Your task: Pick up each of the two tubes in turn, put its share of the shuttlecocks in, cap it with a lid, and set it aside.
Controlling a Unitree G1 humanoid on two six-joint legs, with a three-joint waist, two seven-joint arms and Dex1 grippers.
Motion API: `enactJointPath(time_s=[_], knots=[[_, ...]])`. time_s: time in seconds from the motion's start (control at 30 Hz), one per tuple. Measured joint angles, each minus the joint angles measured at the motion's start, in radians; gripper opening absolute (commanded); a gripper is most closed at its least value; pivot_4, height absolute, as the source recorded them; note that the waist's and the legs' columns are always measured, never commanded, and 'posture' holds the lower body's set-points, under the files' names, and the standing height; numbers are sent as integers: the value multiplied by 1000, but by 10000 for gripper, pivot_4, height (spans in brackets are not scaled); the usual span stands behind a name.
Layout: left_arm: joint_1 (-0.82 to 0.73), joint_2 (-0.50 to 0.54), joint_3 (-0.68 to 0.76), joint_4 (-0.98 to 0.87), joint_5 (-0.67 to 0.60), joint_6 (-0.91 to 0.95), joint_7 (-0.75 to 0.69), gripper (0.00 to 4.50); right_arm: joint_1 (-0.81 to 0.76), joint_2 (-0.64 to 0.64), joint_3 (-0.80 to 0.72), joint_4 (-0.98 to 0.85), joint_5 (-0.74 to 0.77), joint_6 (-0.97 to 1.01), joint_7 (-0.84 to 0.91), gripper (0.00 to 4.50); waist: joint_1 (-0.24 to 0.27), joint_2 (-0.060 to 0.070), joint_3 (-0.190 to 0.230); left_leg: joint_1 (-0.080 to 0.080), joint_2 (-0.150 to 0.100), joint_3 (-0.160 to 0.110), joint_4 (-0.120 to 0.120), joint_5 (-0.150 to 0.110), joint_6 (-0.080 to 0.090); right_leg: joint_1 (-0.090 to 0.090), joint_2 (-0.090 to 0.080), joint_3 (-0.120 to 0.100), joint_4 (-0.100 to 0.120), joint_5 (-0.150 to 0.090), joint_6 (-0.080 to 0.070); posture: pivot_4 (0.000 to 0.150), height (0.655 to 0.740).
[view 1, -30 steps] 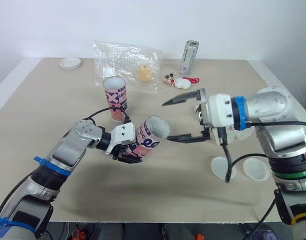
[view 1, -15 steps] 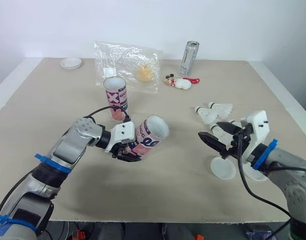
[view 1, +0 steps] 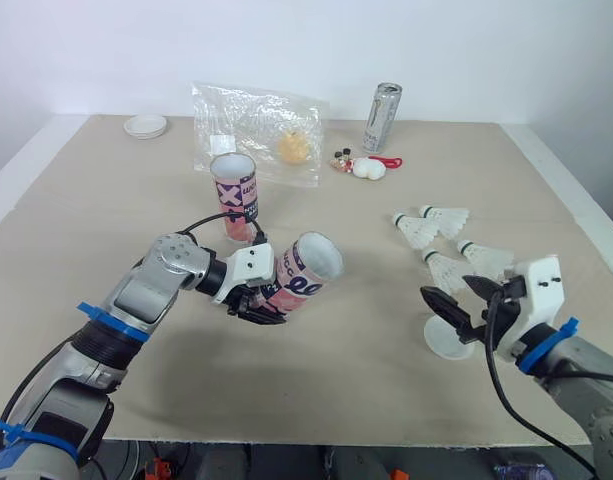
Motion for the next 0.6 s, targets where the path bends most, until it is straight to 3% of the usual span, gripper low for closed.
enactJointPath(time_s=[0.6], knots=[[8, -9, -4, -39, 1, 25, 13, 29209, -140, 60, 158, 322, -159, -200, -13, 44647, 0, 0, 0, 0, 0, 0, -1, 0, 0, -1, 0, 0, 0, 0, 0, 1500, 7400]])
